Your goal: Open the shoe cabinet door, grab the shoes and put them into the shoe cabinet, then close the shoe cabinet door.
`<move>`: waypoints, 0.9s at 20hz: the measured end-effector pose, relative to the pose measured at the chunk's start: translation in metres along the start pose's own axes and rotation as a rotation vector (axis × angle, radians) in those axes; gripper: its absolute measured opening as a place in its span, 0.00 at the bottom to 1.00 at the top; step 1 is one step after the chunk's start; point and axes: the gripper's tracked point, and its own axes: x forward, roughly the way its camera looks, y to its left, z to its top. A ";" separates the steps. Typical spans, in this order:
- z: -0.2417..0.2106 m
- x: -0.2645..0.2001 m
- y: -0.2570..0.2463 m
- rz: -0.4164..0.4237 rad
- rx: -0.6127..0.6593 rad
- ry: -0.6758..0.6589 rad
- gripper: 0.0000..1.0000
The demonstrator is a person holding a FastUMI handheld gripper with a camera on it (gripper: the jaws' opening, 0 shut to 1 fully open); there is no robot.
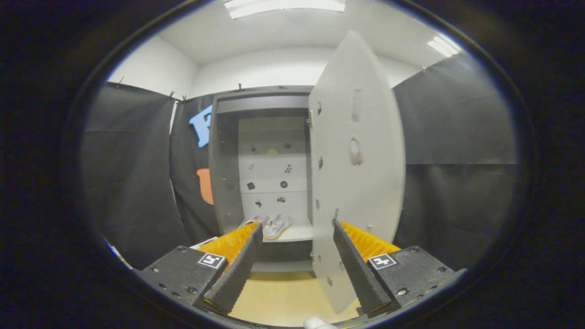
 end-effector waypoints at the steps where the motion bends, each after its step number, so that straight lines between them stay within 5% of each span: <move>1: 0.002 -0.008 -0.017 -0.020 -0.003 -0.004 0.99; 5: 0.001 -0.026 -0.099 -0.097 -0.006 -0.005 0.99; 11: -0.012 0.018 -0.179 -0.069 0.006 0.029 0.99; 18: -0.028 0.068 -0.172 0.124 -0.001 0.083 1.00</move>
